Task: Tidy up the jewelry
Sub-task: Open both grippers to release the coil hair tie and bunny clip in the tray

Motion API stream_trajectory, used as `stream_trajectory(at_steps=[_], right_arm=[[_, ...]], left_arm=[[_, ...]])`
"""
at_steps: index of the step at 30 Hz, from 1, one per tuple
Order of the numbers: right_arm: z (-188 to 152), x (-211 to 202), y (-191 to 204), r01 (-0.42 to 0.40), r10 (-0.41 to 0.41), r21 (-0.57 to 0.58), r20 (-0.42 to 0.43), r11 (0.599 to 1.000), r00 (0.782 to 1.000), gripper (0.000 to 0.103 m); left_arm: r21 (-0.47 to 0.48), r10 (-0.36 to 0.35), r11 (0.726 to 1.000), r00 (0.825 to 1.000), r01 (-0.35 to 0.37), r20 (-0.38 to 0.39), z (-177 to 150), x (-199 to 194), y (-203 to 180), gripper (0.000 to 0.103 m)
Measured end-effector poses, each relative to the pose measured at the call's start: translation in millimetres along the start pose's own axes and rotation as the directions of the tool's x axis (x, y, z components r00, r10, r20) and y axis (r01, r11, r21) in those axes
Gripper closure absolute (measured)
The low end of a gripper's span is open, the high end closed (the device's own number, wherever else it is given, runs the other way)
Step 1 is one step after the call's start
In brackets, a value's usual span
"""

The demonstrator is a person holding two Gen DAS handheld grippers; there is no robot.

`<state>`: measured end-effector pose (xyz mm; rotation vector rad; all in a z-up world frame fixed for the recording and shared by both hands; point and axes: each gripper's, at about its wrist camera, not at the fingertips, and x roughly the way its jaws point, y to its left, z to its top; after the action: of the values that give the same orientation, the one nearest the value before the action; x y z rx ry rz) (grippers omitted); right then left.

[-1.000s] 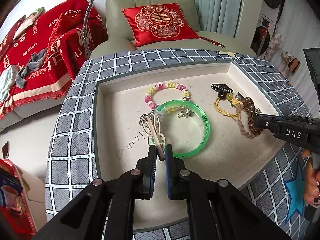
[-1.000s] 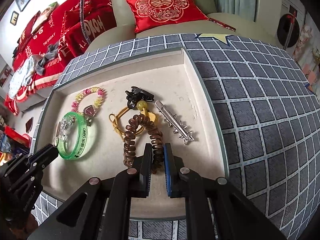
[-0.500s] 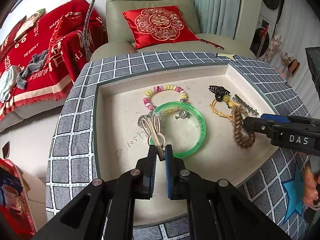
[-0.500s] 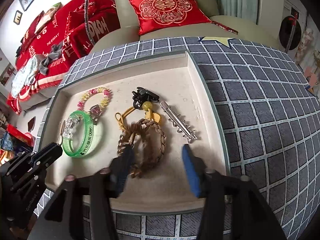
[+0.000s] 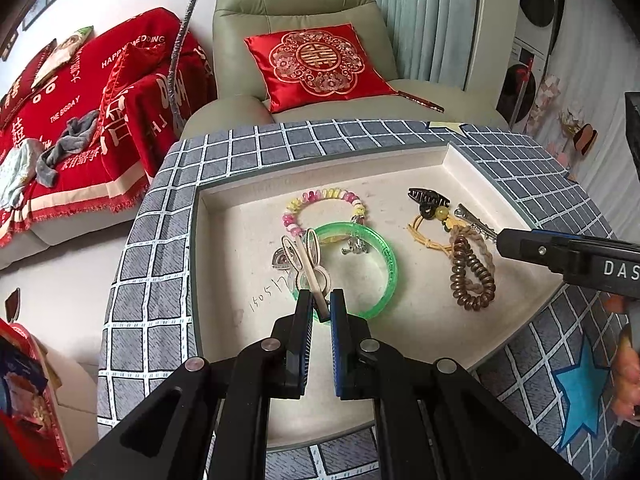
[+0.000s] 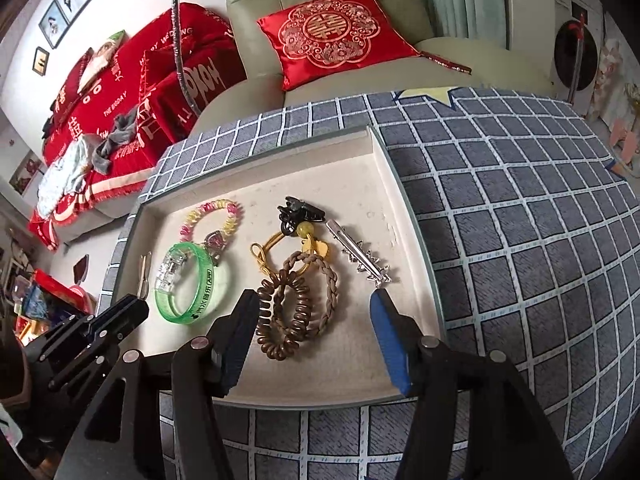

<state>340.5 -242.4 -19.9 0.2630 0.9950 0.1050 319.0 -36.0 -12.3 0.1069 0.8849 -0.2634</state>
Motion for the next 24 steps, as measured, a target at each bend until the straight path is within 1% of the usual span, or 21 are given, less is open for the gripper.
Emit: stream_trajectory(at_steps=[13, 24], right_arm=[[0.7, -8.7, 0.1, 0.000, 0.000, -0.006, 0.015, 1.000, 1.000, 0.042], [3.1, -11.6, 0.4, -0.001, 0.001, -0.004, 0.017, 1.000, 1.000, 0.041]], left_arm=[[-0.004, 0.049, 0.999, 0.998, -0.049, 0.037, 3.9, -7.2, 3.6, 0.080], [-0.014, 0.052, 0.999, 0.997, -0.052, 0.048, 6.8, -10.3, 8.3, 0.080]])
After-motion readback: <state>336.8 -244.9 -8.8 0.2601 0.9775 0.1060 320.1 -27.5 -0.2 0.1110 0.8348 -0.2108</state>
